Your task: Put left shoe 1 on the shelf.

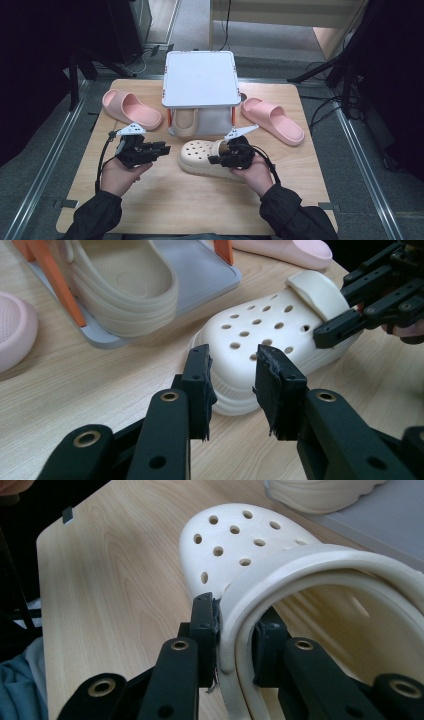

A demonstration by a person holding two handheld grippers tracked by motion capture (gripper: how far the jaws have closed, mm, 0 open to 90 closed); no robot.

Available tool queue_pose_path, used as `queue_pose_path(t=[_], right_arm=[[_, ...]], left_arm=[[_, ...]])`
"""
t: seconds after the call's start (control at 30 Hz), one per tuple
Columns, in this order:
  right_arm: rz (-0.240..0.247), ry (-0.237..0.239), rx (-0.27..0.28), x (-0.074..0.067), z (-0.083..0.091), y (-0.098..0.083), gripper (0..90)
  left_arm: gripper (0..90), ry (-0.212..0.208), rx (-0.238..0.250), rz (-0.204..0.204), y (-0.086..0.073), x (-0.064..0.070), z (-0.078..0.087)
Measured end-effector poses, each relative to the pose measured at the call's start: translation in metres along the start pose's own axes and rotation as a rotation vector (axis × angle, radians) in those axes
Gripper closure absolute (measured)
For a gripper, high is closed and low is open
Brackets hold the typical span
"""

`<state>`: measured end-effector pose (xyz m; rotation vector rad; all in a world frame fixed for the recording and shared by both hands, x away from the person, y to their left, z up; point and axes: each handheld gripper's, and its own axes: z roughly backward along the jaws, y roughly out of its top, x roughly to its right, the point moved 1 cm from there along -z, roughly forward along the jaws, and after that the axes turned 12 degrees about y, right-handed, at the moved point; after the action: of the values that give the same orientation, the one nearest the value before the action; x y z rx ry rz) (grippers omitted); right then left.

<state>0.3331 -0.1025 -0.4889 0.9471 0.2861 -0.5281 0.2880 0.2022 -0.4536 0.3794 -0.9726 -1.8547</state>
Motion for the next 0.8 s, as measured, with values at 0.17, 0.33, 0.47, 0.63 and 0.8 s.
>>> queue_pose_path(t=[0.17, 0.33, 0.47, 0.63, 0.8], right_arm=[[0.024, 0.009, -0.007, -0.003, -0.011, -0.001, 76.3], [0.029, 0.012, -0.006, -0.002, -0.008, -0.001, 72.6], [0.052, 0.0, 0.009, -0.005, 0.005, -0.001, 65.3], [0.053, 0.002, 0.051, -0.007, 0.029, -0.005, 64.4], [0.052, -0.044, 0.092, -0.001, 0.047, -0.007, 82.0]], left_arm=[[66.2, -0.002, 0.008, -0.012, 0.0, 0.003, -0.002], [66.9, -0.004, 0.005, -0.02, 0.0, 0.005, -0.004], [74.8, -0.03, -0.002, -0.03, 0.001, 0.008, -0.005], [81.7, -0.039, -0.012, -0.052, 0.002, 0.014, -0.011], [83.7, -0.044, -0.026, -0.055, -0.001, 0.019, -0.023]])
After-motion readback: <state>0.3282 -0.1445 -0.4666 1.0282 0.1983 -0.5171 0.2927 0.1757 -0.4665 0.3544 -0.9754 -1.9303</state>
